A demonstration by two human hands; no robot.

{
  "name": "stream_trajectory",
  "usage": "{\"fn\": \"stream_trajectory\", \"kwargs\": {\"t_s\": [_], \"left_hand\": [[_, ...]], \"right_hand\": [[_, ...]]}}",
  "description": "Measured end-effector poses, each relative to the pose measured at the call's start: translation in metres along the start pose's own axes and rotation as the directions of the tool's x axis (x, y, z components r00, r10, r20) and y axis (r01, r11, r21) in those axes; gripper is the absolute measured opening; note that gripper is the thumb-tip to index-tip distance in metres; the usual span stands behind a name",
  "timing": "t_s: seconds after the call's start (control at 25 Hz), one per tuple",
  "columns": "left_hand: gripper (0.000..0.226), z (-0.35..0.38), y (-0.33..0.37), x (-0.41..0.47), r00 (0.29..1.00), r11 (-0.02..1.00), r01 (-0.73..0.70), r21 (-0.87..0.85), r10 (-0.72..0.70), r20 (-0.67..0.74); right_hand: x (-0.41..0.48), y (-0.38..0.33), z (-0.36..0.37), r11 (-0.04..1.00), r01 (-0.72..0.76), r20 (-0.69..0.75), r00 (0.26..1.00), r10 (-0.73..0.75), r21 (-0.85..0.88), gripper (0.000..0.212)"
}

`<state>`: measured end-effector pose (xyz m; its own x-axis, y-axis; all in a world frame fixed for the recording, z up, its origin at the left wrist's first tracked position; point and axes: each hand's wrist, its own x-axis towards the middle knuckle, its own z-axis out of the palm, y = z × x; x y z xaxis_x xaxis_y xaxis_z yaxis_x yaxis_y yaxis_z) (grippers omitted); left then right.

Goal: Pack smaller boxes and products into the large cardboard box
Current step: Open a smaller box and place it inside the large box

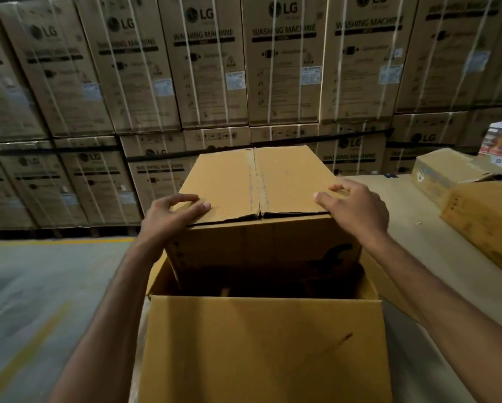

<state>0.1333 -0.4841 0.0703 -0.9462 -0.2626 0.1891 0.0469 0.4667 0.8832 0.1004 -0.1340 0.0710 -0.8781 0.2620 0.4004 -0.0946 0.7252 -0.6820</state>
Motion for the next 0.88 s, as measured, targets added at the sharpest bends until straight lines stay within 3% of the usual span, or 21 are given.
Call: {"fn": "stream_trajectory", "kwargs": {"t_s": [0.2,0.28,0.32,0.4,0.44,0.48,0.56,0.68,0.8,0.88], "left_hand": [[0.051,0.001,-0.046,0.026,0.991,0.998,0.004,0.063,-0.012,0.135],[0.047,0.004,-0.06,0.036,0.986,0.989,-0.035,0.142,0.011,0.163],[0.046,0.009,-0.065,0.041,0.978,0.977,-0.058,0.204,0.015,0.208],[0.046,0.027,-0.072,0.05,0.916,0.918,-0.135,0.374,-0.028,0.4],[0.049,0.039,-0.075,0.052,0.848,0.868,-0.183,0.461,-0.098,0.521],[0.053,0.051,-0.075,0.051,0.771,0.817,-0.228,0.53,-0.181,0.611],[0.066,0.067,-0.078,0.047,0.674,0.739,-0.307,0.6,-0.276,0.685],[0.083,0.074,-0.08,0.048,0.671,0.702,-0.362,0.614,-0.26,0.694],[0.098,0.076,-0.085,0.046,0.694,0.693,-0.405,0.596,-0.191,0.694],[0.097,0.08,-0.085,0.045,0.7,0.655,-0.48,0.583,-0.115,0.705]], "right_hand": [[-0.012,0.004,0.03,0.989,-0.044,0.019,0.999,0.047,-0.14,0.049],[-0.008,0.013,0.046,0.978,-0.025,0.113,0.992,0.049,-0.205,0.058],[-0.007,0.022,0.057,0.968,0.0,0.227,0.972,0.059,-0.25,0.068],[-0.01,0.045,0.085,0.913,0.108,0.51,0.852,0.12,-0.395,0.092],[-0.014,0.055,0.098,0.867,0.174,0.619,0.764,0.179,-0.466,0.099],[-0.016,0.064,0.109,0.829,0.222,0.682,0.691,0.238,-0.513,0.101],[-0.017,0.074,0.123,0.814,0.217,0.705,0.645,0.294,-0.538,0.102],[-0.013,0.069,0.128,0.794,0.209,0.689,0.648,0.325,-0.571,0.098],[-0.014,0.047,0.138,0.781,0.314,0.712,0.665,0.225,-0.54,0.091],[-0.018,0.026,0.148,0.82,0.368,0.789,0.594,0.155,-0.438,0.099]]}}
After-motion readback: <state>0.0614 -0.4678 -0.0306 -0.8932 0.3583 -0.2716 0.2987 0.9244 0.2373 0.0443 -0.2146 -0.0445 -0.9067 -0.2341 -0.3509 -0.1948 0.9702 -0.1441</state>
